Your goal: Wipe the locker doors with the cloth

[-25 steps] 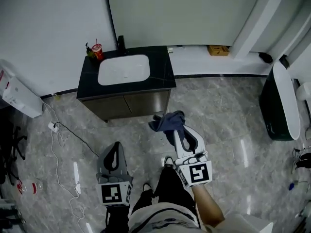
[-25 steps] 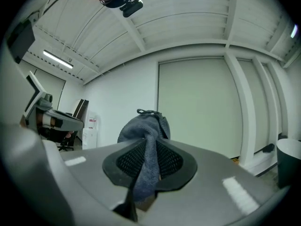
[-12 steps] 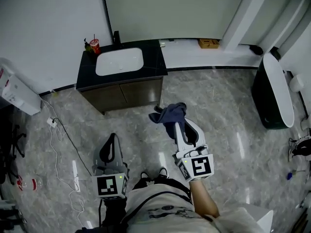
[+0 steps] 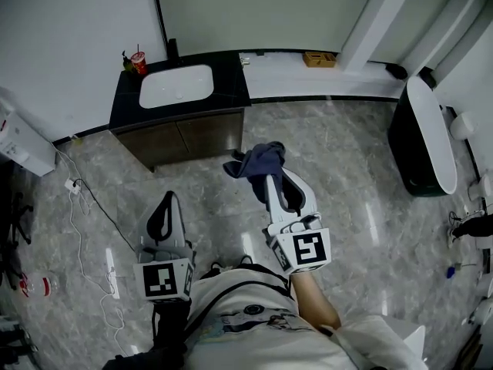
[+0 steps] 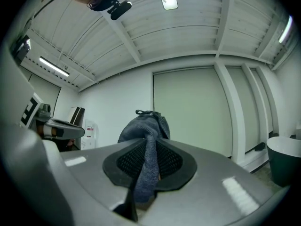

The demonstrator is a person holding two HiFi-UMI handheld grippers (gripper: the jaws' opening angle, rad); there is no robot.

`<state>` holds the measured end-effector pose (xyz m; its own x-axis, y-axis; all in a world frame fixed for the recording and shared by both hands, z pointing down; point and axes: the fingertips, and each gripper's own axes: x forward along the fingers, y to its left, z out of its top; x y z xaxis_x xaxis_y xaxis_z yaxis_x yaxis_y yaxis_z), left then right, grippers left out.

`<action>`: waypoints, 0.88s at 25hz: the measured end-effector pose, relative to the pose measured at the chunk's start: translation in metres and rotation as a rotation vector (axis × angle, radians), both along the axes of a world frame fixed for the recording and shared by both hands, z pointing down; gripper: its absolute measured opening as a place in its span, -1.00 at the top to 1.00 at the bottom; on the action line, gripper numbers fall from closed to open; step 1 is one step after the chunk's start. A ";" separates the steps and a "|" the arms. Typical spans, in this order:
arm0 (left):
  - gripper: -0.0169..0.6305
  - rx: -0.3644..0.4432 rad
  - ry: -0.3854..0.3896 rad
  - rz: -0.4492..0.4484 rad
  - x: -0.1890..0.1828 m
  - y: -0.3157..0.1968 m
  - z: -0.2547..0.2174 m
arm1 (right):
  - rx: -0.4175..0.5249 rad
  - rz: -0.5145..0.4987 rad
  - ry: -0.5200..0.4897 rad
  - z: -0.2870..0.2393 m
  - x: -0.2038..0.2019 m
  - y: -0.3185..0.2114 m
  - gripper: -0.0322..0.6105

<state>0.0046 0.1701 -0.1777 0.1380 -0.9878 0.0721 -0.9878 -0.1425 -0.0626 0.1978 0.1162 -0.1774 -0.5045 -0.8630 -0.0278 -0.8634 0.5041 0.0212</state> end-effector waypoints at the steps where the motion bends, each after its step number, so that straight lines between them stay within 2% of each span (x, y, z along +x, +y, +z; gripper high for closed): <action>1: 0.94 0.007 -0.001 0.005 0.003 -0.001 -0.003 | -0.001 -0.002 0.002 -0.002 -0.002 0.001 0.71; 10: 0.94 0.021 0.007 0.042 0.017 -0.009 -0.007 | 0.000 0.002 0.010 -0.008 -0.002 0.000 0.73; 22: 0.94 0.010 0.004 0.044 0.018 -0.012 -0.003 | -0.002 0.022 0.006 0.001 0.004 -0.003 0.73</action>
<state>0.0225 0.1581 -0.1802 0.1812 -0.9815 0.0612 -0.9809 -0.1849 -0.0604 0.2017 0.1131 -0.1766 -0.4859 -0.8737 -0.0229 -0.8739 0.4854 0.0255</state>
